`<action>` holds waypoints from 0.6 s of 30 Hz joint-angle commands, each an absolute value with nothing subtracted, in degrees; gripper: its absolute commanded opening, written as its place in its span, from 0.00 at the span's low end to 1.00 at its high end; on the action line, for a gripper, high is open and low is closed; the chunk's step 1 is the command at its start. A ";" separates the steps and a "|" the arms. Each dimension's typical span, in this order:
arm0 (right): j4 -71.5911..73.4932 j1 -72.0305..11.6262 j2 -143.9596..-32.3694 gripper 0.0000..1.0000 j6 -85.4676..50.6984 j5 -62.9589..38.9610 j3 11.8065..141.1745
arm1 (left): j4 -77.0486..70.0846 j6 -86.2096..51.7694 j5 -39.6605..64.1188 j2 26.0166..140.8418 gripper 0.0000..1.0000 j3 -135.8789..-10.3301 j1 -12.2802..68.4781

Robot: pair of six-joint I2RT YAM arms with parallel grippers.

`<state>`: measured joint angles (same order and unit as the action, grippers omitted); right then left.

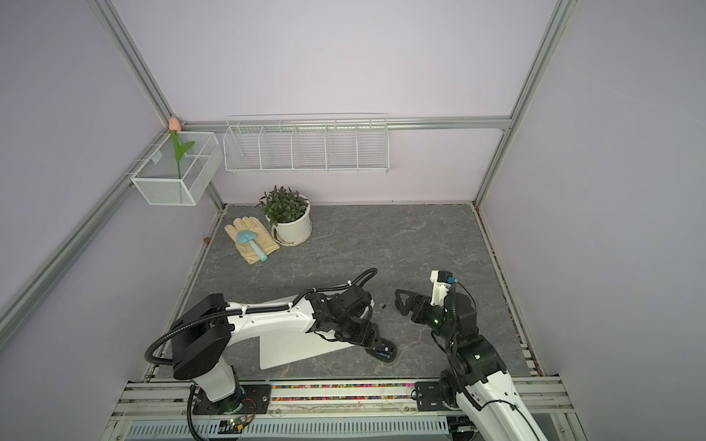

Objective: Insert the wireless mouse receiver into the laptop
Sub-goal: Place the mouse at the center of the board.

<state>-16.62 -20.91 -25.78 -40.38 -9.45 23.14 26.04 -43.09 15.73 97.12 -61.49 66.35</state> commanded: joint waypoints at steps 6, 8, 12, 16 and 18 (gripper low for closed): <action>-13.45 -22.28 -38.29 0.93 -32.69 -13.59 32.19 | 44.79 -49.32 0.95 85.23 0.99 -61.85 62.90; -13.54 -23.76 -43.99 0.93 -29.94 -14.86 35.57 | 48.16 -54.26 0.09 81.56 0.99 -59.19 60.66; -13.62 -28.52 -57.08 0.95 -23.91 -16.03 43.05 | 55.32 -61.59 -1.26 75.40 0.99 -53.87 55.64; -13.28 -32.24 -71.05 1.00 -20.68 -20.56 51.56 | 61.14 -70.53 -1.37 69.66 0.99 -50.15 50.86; -13.10 -33.98 -76.88 0.99 -19.27 -21.35 55.33 | 62.13 -76.02 -1.12 66.82 0.99 -48.12 49.44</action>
